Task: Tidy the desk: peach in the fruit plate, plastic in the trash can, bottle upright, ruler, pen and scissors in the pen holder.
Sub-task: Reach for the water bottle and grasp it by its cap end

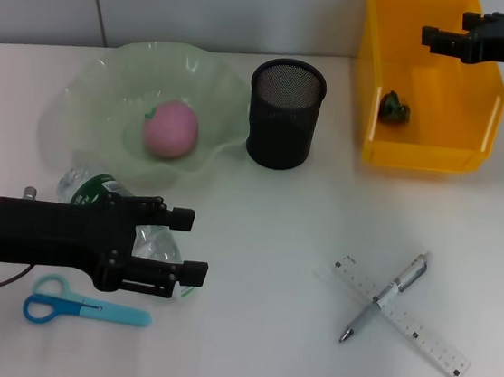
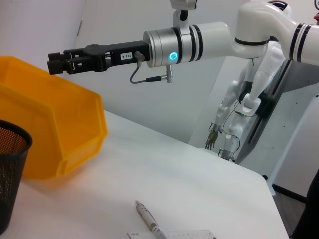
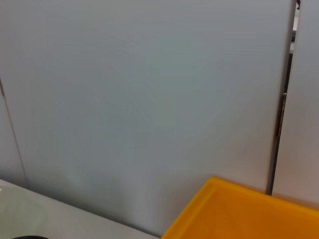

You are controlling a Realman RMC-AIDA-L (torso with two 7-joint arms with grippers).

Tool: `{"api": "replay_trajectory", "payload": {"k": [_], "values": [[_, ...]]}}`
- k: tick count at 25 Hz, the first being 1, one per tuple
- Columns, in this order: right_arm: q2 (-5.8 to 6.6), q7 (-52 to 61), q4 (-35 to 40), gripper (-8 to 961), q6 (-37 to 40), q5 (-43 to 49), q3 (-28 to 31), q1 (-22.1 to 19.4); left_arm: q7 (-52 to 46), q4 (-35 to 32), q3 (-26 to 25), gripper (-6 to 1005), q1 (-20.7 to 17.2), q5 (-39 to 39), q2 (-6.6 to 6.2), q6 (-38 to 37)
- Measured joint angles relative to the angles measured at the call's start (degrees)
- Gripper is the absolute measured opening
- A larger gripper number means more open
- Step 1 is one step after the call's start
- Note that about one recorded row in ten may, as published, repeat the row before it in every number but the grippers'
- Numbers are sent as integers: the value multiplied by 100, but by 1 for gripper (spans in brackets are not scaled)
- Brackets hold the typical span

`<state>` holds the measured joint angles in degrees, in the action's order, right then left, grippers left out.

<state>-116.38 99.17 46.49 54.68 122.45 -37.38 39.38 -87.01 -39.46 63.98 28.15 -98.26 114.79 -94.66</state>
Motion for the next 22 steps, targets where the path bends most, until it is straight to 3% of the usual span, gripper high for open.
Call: {"api": "replay_trajectory", "payload": {"k": [2,11,16,22], "values": [[-1,0,0,681,-2,-1,4,0,0,0,0,843,0,0,0,0],[-11,129,8,723,-13,-51,65,-11,24,0,4,843,-2,0,-1,-3],[-7,131,50,722,112,-575,62,-142,40,0,2,843,-3,0,-9,-40],[163,147,133,722,1069,-1521,64,-418,46,0,0,843,-3,0,-11,-50]]}}
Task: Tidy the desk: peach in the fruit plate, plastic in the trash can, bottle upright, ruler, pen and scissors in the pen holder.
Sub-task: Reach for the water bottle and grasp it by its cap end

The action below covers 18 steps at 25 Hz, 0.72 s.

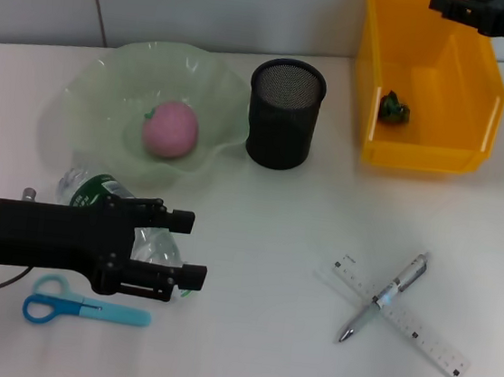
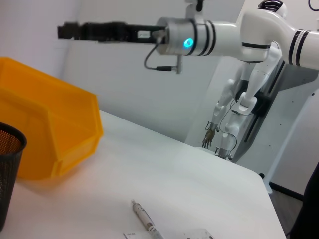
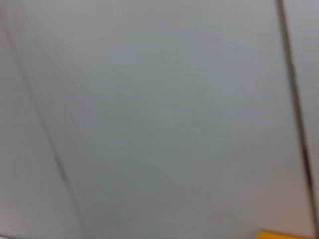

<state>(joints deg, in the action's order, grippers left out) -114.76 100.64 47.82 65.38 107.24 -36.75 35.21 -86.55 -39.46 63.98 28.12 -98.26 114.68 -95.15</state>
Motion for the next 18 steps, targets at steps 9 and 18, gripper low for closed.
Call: {"api": "replay_trajectory", "payload": {"k": [9,18], "values": [[65,195,437,721,1700,-294,1,-297,13,0,43,843,27,0,2,-33],[71,-39,555,721,3086,-223,8,-535,43,0,44,843,36,-5,11,-47]]}}
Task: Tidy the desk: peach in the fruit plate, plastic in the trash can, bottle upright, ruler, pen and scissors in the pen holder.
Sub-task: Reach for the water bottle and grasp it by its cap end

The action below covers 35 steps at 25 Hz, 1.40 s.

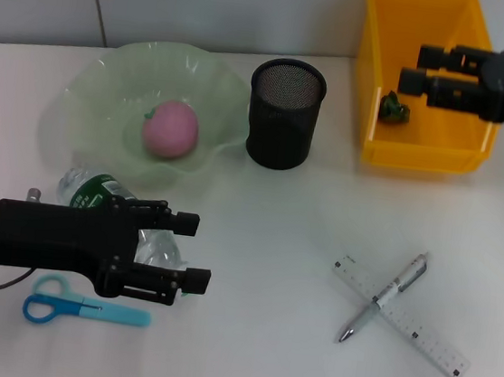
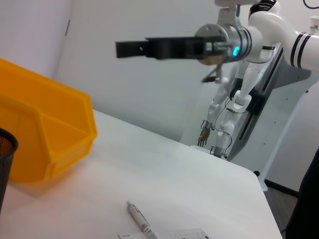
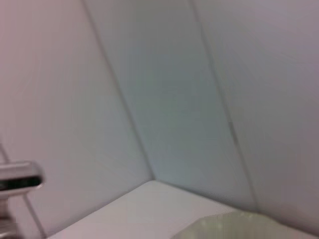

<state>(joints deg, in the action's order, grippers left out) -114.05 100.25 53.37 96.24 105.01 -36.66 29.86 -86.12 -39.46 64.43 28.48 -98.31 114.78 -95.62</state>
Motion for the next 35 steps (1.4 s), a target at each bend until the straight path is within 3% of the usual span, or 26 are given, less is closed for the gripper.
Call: {"api": "replay_trajectory", "payload": {"k": [10,20,27,32,35], "values": [[-2,-192,-79,720,704,772,-49,-32,56,0,10,842,0,-5,9,-1],[-39,-531,-374,719,948,1668,-290,-33,60,0,-17,842,41,-246,87,35],[-62,-627,-452,719,943,1771,-298,-33,141,-28,-29,842,92,-278,88,44],[-14,-559,-458,720,976,1785,-302,-37,148,-467,-9,842,263,-298,60,17],[55,-380,-462,720,1002,1852,-250,-10,94,-1169,25,842,449,-677,66,-11]]}}
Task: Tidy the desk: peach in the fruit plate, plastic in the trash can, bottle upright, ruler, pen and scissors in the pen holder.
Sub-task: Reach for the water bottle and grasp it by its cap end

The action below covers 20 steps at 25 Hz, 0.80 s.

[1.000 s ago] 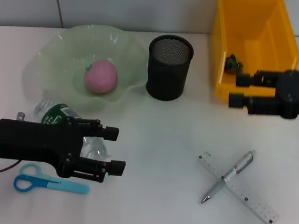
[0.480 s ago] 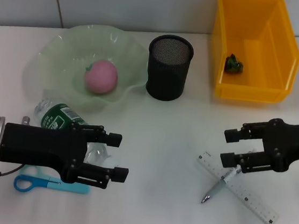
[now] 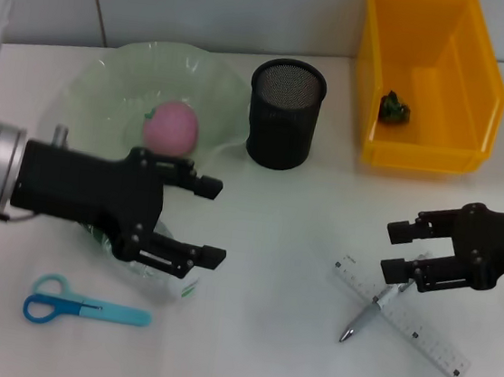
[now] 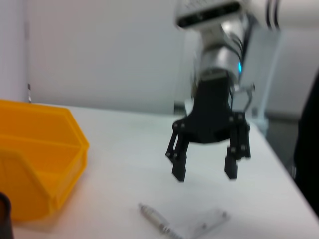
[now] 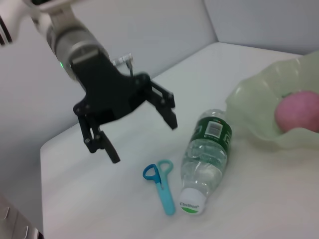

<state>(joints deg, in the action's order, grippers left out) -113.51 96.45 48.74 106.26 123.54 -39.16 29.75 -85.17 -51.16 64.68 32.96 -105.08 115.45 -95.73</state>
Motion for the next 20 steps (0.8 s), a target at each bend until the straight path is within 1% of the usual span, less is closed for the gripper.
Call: {"api": "replay_trajectory", "payload": {"k": [1,2,5,6,7,8,9,10,11,13,15,17,18,20], "values": [[0,0,0,720,0,0,0,0,0,0,0,842,0,0,0,0],[9,49,-6,720,1,21,5,13,-37,-518,1,842,170,-369,22,-72],[35,316,-26,720,4,73,4,75,-39,-1153,9,842,441,-833,57,-244],[35,316,-26,720,4,73,4,75,-20,-1557,16,842,619,-1204,115,-366],[46,388,-29,721,5,77,-4,90,-11,-1672,27,842,663,-1331,138,-404],[58,463,-36,721,6,87,-12,105,12,-1995,98,842,799,-1665,195,-495],[69,530,-46,721,9,116,-15,122,14,-2126,195,842,887,-1866,216,-557],[81,586,-55,721,11,161,-13,136,14,-2126,195,842,887,-1866,216,-557],[92,644,-63,721,16,215,-4,156,23,-2328,492,842,1104,-2300,237,-662],[119,740,-69,720,25,305,15,201,119,-2391,679,842,1206,-2607,264,-665],[165,784,-91,719,33,343,20,266,240,-2449,923,842,1274,-2953,306,-577],[177,784,-102,719,32,351,21,283,284,-2469,1273,842,1310,-3246,323,-395],[189,789,-108,719,26,362,22,303,284,-2472,1526,842,1327,-3415,327,-270],[223,847,-118,719,0,393,23,362,298,-2487,1839,842,1343,-3684,333,-179]]}}
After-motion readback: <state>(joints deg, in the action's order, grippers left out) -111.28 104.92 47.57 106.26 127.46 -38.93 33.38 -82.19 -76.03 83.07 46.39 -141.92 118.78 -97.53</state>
